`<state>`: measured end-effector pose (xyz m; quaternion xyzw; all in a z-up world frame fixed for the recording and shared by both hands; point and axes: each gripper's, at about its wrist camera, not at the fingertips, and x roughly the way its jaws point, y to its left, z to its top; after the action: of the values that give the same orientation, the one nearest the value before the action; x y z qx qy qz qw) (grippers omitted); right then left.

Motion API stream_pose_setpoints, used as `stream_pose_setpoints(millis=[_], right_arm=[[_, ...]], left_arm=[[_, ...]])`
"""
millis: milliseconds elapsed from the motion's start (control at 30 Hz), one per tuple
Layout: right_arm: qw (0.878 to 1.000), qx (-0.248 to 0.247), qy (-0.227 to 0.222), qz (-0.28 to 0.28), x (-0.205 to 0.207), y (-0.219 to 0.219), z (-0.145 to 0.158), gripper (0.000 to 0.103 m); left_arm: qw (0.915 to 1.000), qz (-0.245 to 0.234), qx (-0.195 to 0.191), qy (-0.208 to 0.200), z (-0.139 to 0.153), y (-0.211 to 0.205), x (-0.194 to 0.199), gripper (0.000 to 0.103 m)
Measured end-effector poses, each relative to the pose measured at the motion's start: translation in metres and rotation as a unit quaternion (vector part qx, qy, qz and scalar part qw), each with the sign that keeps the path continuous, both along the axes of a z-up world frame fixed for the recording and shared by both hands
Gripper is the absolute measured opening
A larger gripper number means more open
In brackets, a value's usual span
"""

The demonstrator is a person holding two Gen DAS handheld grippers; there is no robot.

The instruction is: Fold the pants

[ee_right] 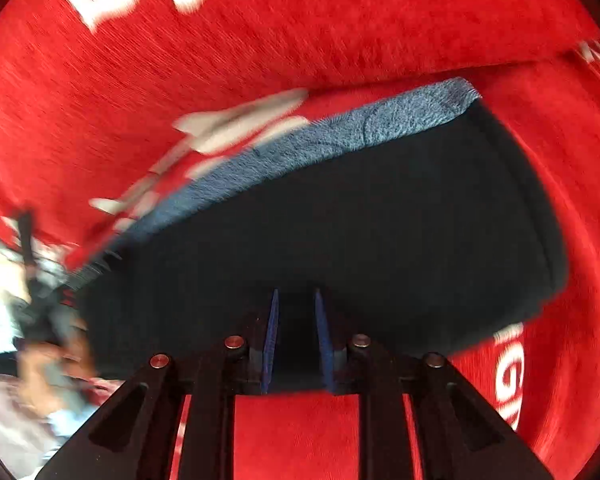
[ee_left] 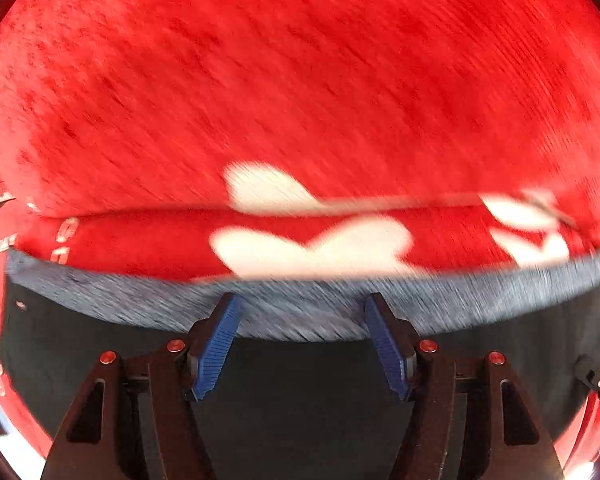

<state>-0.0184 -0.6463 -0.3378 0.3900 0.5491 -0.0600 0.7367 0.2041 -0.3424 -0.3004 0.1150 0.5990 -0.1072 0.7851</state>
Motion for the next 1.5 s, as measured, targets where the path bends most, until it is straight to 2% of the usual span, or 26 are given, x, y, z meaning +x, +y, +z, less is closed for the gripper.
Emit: stream_pose_setpoints(millis=[67,100,233,333,400,433,500,600,633,767,800,833,900,933,967,1033,1067,1100,1200,1233,1300,1333,1367,1400,1433,1500], right_arm=[[0.999,0.025,0.019,-0.042,-0.009,-0.010,0.003,0.020],[0.998,0.036,0.020,-0.044,-0.014,-0.010,0.007,0.023],[0.989,0.149,-0.021,0.012,-0.027,0.025,0.027,0.026],[0.967,0.249,-0.031,0.049,-0.018,0.085,0.028,0.030],[0.956,0.286,-0.032,0.059,-0.009,0.123,0.020,0.037],[0.952,0.299,-0.031,0.059,-0.005,0.135,0.016,0.042],[0.942,0.331,-0.028,0.057,0.010,0.172,0.002,0.043],[0.934,0.353,-0.021,0.051,0.020,0.211,-0.012,0.043],[0.934,0.354,-0.015,0.046,0.023,0.222,-0.016,0.043],[0.936,0.352,-0.011,0.009,0.035,0.245,-0.023,0.043],[0.938,0.347,-0.008,0.001,0.036,0.248,-0.022,0.038],[0.942,0.336,-0.007,-0.006,0.039,0.249,-0.019,0.008],[0.951,0.309,-0.023,-0.001,0.046,0.252,-0.006,0.008],[0.960,0.279,-0.019,0.017,0.045,0.257,-0.001,0.007],[0.968,0.247,0.015,0.041,0.039,0.264,-0.005,0.007],[0.962,0.267,0.040,0.037,0.023,0.265,-0.012,0.008],[0.966,0.252,0.043,0.047,0.016,0.258,-0.001,0.010],[0.970,0.233,0.038,0.055,0.013,0.254,0.007,0.018],[0.988,0.146,-0.005,0.056,0.005,0.210,0.047,0.018],[0.995,0.094,-0.005,0.040,0.006,0.185,0.054,0.018],[0.998,0.062,0.003,0.018,0.010,0.153,0.048,0.019],[0.998,0.055,0.022,0.012,0.011,0.140,0.036,0.019],[0.997,0.042,0.060,0.014,0.008,0.127,0.019,0.017],[0.996,0.049,0.071,0.012,0.004,0.119,0.009,0.003],[0.996,0.059,0.070,-0.004,-0.003,0.112,0.008,0.000],[0.996,0.046,0.081,-0.015,-0.014,0.110,0.020,0.003]], left_arm=[[1.0000,0.003,-0.008,-0.004,0.018,0.017,-0.001,0.066],[1.0000,-0.004,-0.005,-0.008,0.025,0.025,-0.006,0.066],[0.9996,-0.010,0.024,-0.005,0.044,0.077,-0.043,0.066],[0.9985,0.036,0.037,0.021,0.040,0.135,-0.068,0.066],[0.9964,0.068,0.041,0.028,0.032,0.168,-0.077,0.066],[0.9951,0.084,0.041,0.031,0.028,0.184,-0.080,0.066],[0.9928,0.109,0.033,0.035,0.018,0.210,-0.075,0.066],[0.9926,0.110,0.036,0.037,0.004,0.233,-0.069,0.066],[0.9935,0.104,0.025,0.038,0.001,0.239,-0.069,0.066],[0.9977,0.059,0.010,0.031,0.002,0.239,-0.071,0.066],[0.9978,0.057,0.005,0.033,0.002,0.241,-0.072,0.066],[0.9979,0.054,-0.001,0.036,0.003,0.242,-0.071,0.066],[0.9985,0.039,-0.008,0.039,0.006,0.243,-0.070,0.067],[0.9987,0.031,-0.011,0.040,0.007,0.245,-0.071,0.067],[0.9987,0.027,-0.010,0.042,0.006,0.251,-0.067,0.066],[0.9983,0.027,-0.009,0.051,0.010,0.259,-0.067,0.066],[0.9980,0.030,-0.014,0.053,0.016,0.263,-0.066,0.066],[0.9979,0.032,-0.023,0.051,0.022,0.263,-0.065,0.066],[0.9986,0.021,-0.036,0.034,0.034,0.255,-0.063,0.066],[0.9988,0.016,-0.035,0.032,0.034,0.248,-0.063,0.066],[0.9986,0.011,-0.030,0.042,0.026,0.229,-0.067,0.066],[0.9983,0.010,-0.025,0.053,0.019,0.222,-0.067,0.066],[0.9977,0.012,-0.011,0.065,0.013,0.215,-0.071,0.066],[0.9972,0.019,0.004,0.073,0.010,0.212,-0.076,0.066],[0.9974,0.023,0.004,0.069,0.013,0.212,-0.081,0.066],[0.9969,0.024,-0.009,0.074,0.025,0.217,-0.092,0.066]])
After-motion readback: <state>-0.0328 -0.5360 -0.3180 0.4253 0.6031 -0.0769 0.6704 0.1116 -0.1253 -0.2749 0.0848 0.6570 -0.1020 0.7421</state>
